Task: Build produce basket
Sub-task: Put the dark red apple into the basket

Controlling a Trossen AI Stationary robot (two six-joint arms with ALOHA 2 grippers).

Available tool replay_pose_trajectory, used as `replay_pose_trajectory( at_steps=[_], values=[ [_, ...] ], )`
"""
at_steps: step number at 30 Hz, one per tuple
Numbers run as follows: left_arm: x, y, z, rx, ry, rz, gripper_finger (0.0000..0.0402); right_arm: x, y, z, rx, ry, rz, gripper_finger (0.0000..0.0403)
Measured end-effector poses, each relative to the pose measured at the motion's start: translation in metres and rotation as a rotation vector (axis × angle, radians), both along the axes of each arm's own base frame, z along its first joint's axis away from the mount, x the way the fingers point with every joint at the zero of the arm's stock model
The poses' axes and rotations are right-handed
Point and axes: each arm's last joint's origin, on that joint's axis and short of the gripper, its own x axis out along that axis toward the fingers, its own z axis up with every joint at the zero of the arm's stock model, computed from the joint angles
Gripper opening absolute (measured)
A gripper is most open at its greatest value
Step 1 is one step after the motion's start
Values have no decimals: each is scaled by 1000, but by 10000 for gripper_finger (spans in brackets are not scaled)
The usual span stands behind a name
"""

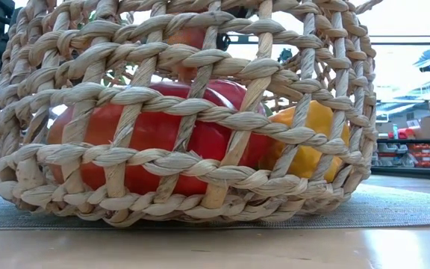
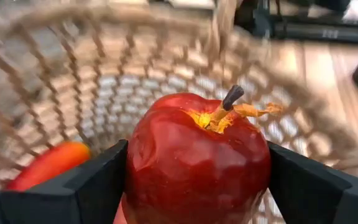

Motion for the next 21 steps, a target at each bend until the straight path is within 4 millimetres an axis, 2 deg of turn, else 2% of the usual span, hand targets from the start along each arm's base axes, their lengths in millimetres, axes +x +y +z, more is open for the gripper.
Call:
replay_pose_trajectory(
  at_steps=[4,7,10,15,21],
  values=[
    [0,0,0,0,0,0,160,5,0,-19,7,77,-27,372],
    [0,0,0,0,0,0,160,5,0,-21,25,93,-36,393],
    [0,0,0,0,0,0,160,2,0,-15,8,82,-43,391],
    [0,0,0,0,0,0,160,-19,2,25,-41,-13,-77,389],
    [0,0,0,0,0,0,160,-63,20,85,33,-172,-58,387]
  ],
)
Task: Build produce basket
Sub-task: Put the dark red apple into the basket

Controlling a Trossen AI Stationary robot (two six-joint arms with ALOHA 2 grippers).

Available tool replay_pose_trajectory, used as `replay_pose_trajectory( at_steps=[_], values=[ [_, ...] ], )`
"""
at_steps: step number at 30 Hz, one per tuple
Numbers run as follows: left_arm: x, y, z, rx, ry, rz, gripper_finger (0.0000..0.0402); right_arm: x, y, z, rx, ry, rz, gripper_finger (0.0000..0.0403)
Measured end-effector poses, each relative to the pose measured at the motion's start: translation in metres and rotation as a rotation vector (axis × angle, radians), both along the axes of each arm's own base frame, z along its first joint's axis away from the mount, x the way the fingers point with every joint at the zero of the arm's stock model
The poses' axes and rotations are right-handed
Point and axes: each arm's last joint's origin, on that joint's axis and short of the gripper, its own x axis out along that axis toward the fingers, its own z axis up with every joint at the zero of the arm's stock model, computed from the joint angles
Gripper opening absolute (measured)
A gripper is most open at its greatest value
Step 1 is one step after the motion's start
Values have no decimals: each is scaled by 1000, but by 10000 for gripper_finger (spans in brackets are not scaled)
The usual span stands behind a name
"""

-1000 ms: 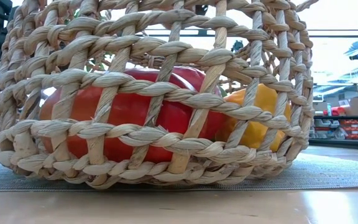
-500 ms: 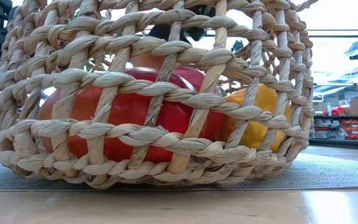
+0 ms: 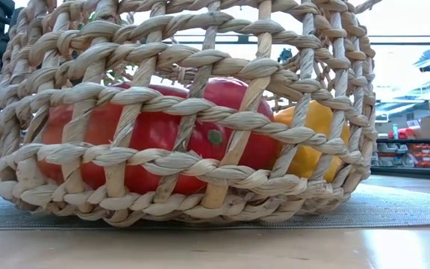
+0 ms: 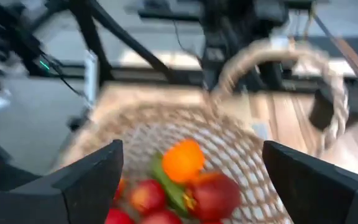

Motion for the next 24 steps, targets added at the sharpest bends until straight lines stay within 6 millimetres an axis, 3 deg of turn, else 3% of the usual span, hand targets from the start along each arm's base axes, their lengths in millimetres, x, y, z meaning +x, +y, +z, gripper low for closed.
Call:
replay_pose_trajectory(
  at_steps=[4,7,14,21,24],
  values=[
    [0,0,0,0,0,0,160,-33,18,25,42,-27,28,381],
    [0,0,0,0,0,0,160,-62,23,33,52,32,-59,374],
    [0,0,0,0,1,0,160,-119,13,23,107,342,-387,356],
    [0,0,0,0,0,0,160,-157,17,12,188,581,-567,348],
    [0,0,0,0,0,0,160,-164,24,3,198,655,-608,348]
  ],
)
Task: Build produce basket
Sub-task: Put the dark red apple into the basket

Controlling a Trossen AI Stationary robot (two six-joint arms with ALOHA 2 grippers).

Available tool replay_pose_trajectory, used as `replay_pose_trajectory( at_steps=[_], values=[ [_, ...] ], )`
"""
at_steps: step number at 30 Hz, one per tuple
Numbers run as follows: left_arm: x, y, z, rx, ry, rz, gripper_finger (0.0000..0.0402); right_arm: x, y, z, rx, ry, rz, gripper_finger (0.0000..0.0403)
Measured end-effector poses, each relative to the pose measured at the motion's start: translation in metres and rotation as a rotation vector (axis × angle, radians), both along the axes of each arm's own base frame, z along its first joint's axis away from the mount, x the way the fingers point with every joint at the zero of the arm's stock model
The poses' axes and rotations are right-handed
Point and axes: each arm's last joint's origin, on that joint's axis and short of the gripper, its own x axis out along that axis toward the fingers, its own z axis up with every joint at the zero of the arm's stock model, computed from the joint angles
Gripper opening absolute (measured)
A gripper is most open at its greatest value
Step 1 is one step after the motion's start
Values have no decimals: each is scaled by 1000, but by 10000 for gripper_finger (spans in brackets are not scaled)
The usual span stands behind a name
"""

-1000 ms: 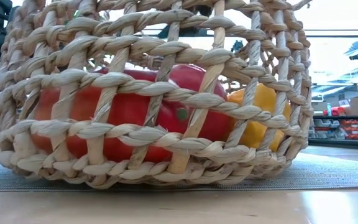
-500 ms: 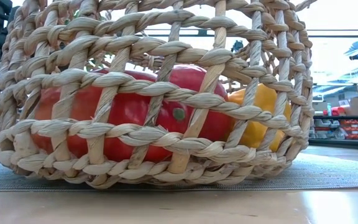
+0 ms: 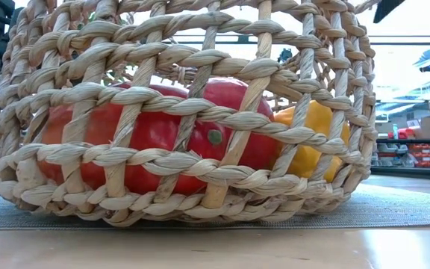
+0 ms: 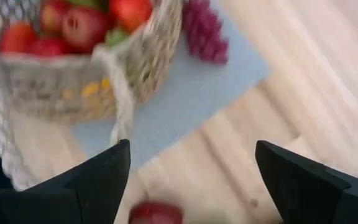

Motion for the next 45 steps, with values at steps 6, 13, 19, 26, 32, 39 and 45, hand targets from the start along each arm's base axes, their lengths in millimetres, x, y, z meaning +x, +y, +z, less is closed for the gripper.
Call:
replay_pose_trajectory(
  at_steps=[6,13,19,26,32,39,45],
  values=[
    [0,0,0,0,0,0,160,-6,26,-26,103,80,-7,348],
    [0,0,0,0,0,0,160,-26,56,-52,160,128,-67,348],
    [0,0,0,0,0,0,160,-36,81,-78,203,101,-74,348],
    [0,0,0,0,0,0,160,-30,99,-122,101,143,-54,348],
    [0,0,0,0,0,0,160,-28,111,-146,18,182,-43,350],
    [0,0,0,0,0,0,160,-37,119,-166,-12,161,-68,353],
    [0,0,0,0,0,0,160,-39,118,-192,-55,183,-50,353]
  ],
)
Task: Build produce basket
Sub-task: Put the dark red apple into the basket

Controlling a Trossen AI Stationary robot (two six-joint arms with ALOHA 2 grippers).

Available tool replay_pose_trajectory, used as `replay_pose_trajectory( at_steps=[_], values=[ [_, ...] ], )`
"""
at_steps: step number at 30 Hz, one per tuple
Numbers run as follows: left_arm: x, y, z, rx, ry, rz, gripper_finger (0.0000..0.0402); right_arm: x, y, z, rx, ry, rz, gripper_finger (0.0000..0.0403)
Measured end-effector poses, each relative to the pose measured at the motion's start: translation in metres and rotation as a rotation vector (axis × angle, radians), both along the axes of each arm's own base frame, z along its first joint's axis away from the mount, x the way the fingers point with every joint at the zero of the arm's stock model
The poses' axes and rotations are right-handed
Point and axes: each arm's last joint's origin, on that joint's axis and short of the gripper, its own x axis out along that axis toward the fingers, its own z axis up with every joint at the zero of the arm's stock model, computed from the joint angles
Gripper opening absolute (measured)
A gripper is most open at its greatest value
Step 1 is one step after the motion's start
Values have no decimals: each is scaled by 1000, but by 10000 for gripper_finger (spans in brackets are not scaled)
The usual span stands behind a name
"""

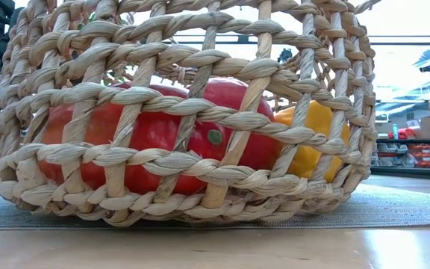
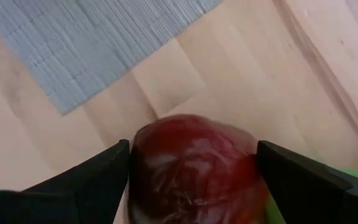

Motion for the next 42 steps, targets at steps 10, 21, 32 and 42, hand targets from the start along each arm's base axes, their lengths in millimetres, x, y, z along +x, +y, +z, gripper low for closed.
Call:
replay_pose_trajectory(
  at_steps=[10,21,32,42],
  values=[
    [0,0,0,0,0,0,160,4,0,-9,19,38,3,349],
    [0,0,0,0,0,0,160,5,0,-10,27,47,-2,329],
    [0,0,0,0,0,0,160,6,-6,4,-5,46,-16,283],
    [0,0,0,0,0,0,160,0,-28,64,-138,-113,-40,281]
  ],
)
